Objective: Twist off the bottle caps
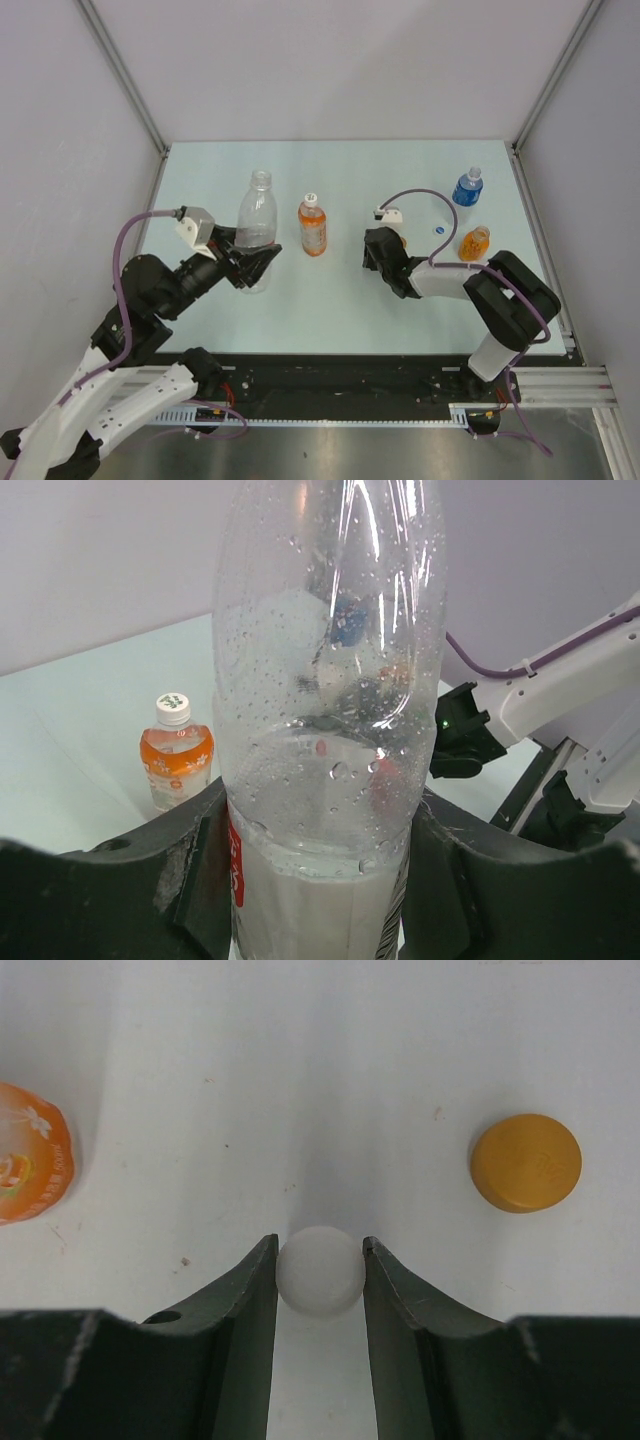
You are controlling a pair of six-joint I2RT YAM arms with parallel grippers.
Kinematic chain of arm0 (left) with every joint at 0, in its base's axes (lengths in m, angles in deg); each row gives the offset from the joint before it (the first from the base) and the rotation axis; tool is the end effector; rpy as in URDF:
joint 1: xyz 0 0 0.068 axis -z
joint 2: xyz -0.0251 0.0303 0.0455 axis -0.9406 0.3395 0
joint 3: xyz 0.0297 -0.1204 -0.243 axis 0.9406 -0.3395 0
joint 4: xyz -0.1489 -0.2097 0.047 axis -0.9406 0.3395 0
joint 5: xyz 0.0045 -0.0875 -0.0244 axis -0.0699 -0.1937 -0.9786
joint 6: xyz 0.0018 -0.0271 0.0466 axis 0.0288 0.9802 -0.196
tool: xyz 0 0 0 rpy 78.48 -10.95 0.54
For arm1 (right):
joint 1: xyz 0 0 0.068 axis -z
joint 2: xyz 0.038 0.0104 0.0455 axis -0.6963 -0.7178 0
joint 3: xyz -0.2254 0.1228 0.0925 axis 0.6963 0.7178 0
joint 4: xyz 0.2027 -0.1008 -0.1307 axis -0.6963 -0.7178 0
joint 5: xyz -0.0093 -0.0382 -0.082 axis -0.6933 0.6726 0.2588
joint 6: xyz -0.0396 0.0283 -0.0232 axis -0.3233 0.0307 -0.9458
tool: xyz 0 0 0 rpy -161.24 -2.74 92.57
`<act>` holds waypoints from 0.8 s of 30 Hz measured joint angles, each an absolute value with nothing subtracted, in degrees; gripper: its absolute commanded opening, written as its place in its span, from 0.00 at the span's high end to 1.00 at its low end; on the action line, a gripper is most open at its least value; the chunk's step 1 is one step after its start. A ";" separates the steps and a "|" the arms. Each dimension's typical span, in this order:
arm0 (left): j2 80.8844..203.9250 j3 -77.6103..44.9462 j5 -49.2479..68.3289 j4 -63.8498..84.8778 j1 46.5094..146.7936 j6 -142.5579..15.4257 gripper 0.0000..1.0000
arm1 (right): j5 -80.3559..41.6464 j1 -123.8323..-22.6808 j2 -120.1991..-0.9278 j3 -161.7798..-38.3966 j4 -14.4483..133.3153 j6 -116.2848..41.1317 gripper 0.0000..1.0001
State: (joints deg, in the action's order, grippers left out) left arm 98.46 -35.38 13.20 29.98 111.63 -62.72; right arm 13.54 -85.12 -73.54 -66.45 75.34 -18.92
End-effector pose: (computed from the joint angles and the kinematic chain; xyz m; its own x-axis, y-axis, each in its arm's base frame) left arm 0.0802 -0.0747 0.4057 -0.1002 -0.1978 -0.9751 0.7153 0.6669 -0.2088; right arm 0.2528 0.1995 0.1570 -0.5520 0.0358 -0.8331 -0.1083 0.9875 0.1142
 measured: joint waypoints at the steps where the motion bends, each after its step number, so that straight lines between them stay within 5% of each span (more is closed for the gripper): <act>1: 98.53 -35.42 13.20 29.96 111.63 -62.72 1.00 | 13.48 -85.12 -73.98 -66.45 75.38 -18.87 1.00; 13: 99.51 -36.45 13.18 29.92 111.63 -62.70 0.98 | 13.37 -85.25 -77.17 -66.45 75.47 -17.96 0.81; 24: 99.77 -37.02 13.18 29.85 111.63 -62.63 0.96 | 14.00 -85.84 -77.50 -66.52 75.89 -16.86 0.49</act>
State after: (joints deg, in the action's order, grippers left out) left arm 99.77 -37.02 13.18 29.85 111.63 -62.63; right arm 14.00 -85.84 -77.50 -66.52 75.89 -16.86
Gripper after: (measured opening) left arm 0.575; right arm 0.450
